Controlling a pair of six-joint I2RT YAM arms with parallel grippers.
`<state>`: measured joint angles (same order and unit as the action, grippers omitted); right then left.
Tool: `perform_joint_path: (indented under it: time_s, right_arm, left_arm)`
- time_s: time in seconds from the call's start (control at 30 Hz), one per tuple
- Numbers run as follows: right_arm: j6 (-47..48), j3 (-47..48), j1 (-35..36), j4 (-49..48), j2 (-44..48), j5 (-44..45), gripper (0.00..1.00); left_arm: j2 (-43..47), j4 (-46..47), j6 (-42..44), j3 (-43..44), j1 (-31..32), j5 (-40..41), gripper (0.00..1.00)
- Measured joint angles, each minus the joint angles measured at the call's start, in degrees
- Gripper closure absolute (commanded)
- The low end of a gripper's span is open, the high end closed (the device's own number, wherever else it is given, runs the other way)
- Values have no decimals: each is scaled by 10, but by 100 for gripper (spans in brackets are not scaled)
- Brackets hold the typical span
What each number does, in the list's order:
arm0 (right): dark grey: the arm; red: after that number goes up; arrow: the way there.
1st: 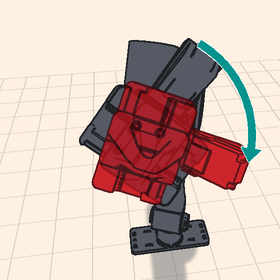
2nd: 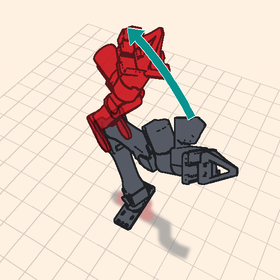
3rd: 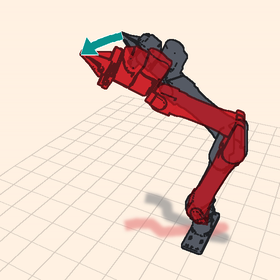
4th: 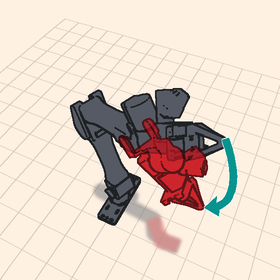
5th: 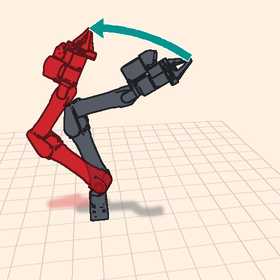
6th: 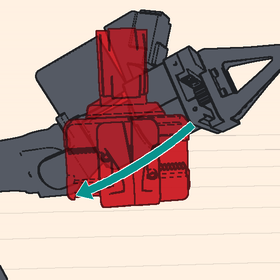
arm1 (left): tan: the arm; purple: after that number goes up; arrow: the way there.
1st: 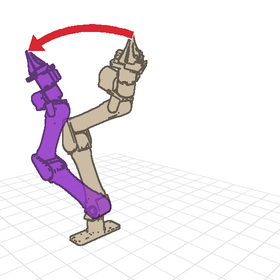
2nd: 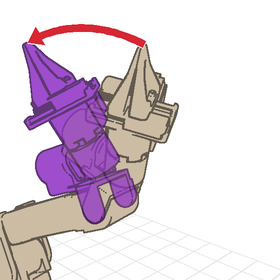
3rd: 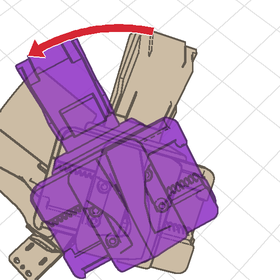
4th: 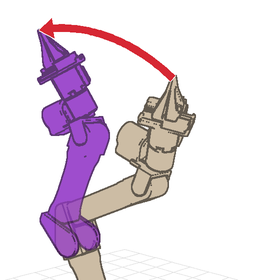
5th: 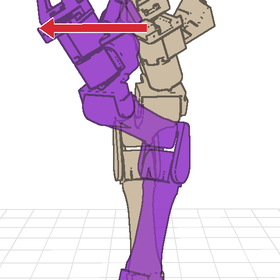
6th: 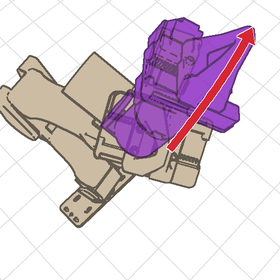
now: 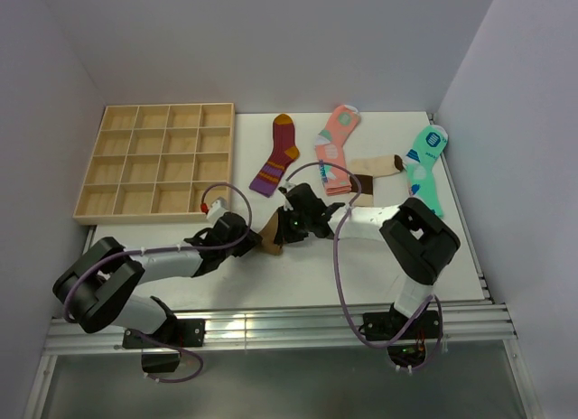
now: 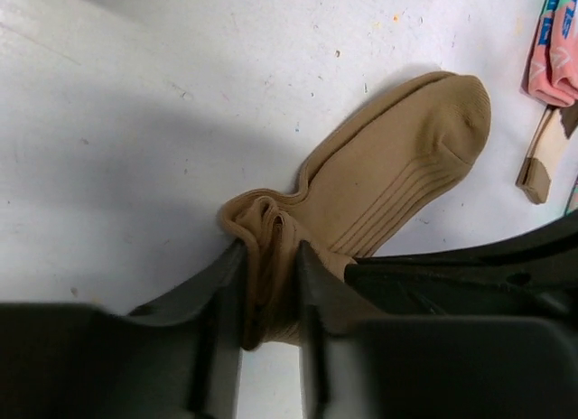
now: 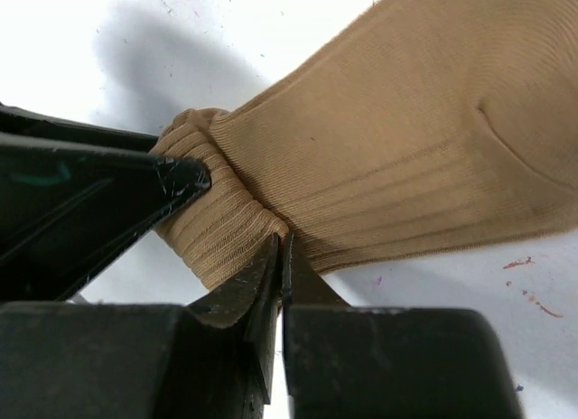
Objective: Roll the socks
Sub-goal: Roll the sock at the center of the board.
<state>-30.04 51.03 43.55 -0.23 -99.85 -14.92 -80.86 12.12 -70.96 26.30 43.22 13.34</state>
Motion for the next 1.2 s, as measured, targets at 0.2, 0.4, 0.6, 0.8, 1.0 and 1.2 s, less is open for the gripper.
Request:
perform_joint_path:
  time_s: [0.2,0.4,0.6,0.8,1.0,1.2]
  right_arm:
    - [33,-35,33,-16,44,54,67]
    - [73,-101,76,-45,135,116,48]
    - [116,-118,129,-73,195,151,43]
    - [146,-118,162,-86,182,176,43]
    - [168,-108,177,-87,139,201,43]
    - [186,-94,184,-87,109,225,44]
  left_arm:
    - [-9,-30,16,25,0,-6,80]
    - [-9,-70,31,45,4,-13,81]
    - [-8,-94,41,56,5,-13,80]
    - [-8,-101,43,59,5,-13,81]
    - [-7,-102,43,59,6,-12,81]
    - [-7,-102,43,59,6,-12,81]
